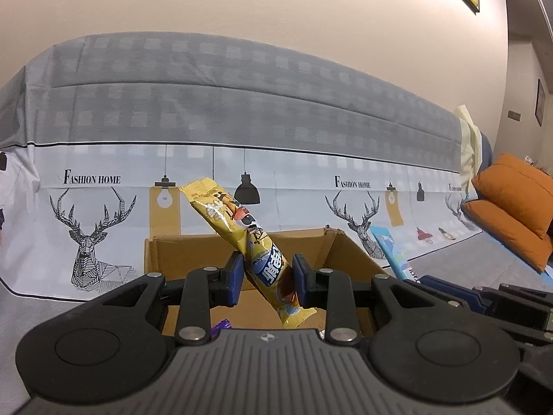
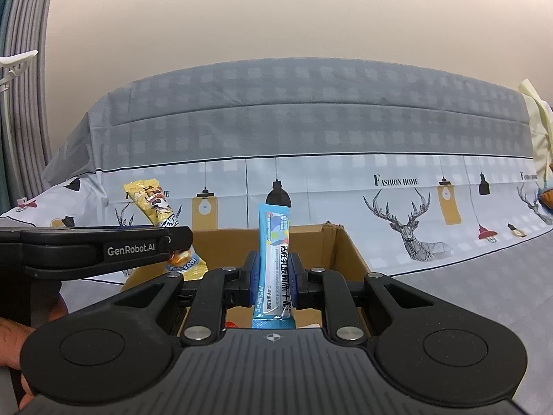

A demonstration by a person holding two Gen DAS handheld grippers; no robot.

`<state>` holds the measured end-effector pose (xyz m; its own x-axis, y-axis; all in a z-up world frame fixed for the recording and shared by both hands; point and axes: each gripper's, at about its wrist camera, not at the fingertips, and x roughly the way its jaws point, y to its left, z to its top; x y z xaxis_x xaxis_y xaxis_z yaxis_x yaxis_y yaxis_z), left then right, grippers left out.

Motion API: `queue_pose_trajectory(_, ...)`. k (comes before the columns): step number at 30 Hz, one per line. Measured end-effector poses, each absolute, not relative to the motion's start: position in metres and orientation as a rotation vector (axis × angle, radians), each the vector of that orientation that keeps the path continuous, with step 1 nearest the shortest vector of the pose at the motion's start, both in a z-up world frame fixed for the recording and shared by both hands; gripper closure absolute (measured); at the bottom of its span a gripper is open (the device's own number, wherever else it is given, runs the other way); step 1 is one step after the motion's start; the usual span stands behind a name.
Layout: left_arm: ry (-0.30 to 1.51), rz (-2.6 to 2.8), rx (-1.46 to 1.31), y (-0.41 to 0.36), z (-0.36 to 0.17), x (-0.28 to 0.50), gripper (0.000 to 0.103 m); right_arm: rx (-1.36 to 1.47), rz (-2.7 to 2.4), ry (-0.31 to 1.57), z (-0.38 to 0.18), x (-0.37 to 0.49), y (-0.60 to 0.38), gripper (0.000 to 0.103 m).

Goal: Organize snacks
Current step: 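Carry the yellow wrapper and blue stick over the box with both tools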

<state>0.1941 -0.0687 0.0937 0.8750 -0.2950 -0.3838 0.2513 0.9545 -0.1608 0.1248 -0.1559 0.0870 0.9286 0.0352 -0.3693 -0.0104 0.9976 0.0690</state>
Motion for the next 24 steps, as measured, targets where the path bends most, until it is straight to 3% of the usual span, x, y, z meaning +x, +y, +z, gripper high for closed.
queue_pose_trajectory(24, 0.421, -0.293, -0.148, -0.072, 0.094, 0.215, 0.07, 0.064, -0.003, 0.405, 0.082, 0.133, -0.151, 0.084)
